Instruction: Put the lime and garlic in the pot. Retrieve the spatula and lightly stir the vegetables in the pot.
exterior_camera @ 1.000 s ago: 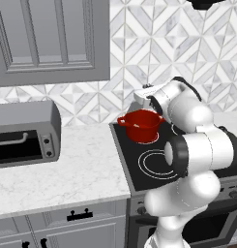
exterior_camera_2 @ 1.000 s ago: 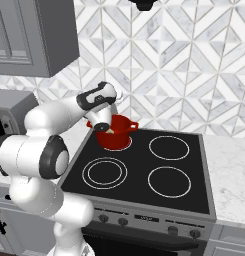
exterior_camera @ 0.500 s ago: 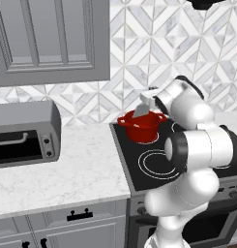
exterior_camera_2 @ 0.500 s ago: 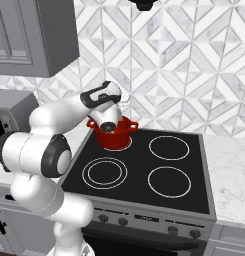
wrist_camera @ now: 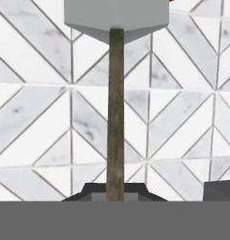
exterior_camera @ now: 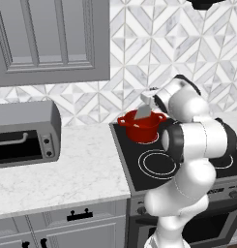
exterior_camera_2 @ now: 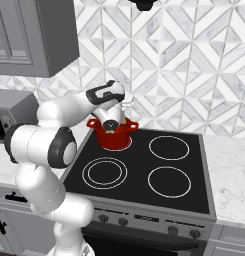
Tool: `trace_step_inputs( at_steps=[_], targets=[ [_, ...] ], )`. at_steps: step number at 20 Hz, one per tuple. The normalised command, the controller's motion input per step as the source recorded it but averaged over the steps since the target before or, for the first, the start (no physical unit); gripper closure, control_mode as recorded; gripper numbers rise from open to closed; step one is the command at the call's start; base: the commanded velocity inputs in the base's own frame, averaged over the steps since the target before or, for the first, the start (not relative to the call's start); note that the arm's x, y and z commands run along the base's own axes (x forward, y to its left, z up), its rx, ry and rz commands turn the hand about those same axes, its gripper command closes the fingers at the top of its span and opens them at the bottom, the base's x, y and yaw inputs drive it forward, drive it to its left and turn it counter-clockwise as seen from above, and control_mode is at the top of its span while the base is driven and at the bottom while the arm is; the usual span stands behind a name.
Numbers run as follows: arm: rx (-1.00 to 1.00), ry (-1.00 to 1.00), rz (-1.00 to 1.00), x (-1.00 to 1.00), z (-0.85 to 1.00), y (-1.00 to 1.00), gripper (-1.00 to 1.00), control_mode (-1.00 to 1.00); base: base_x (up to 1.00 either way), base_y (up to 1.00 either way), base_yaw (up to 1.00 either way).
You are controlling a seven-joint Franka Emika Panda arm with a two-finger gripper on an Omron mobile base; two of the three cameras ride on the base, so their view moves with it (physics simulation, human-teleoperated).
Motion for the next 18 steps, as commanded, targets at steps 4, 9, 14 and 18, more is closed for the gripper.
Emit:
trace_step_inputs(
  at_steps=[4,9,14,18],
  targets=[
    [0.0,0.08,-0.07,0.23,-0.31,0.0,1.0,-1.0,0.0,0.0,0.0],
    [0.0,0.08,-0.07,0.23,-0.21,0.0,1.0,-1.0,0.0,0.0,0.0],
    [0.0,0.04,-0.06,0.27,-0.32,0.0,1.0,-1.0,0.0,0.0,0.0],
    [0.0,0.03,-0.05,0.27,-0.35,0.0,1.0,-1.0,0.0,0.0,0.0]
  ],
)
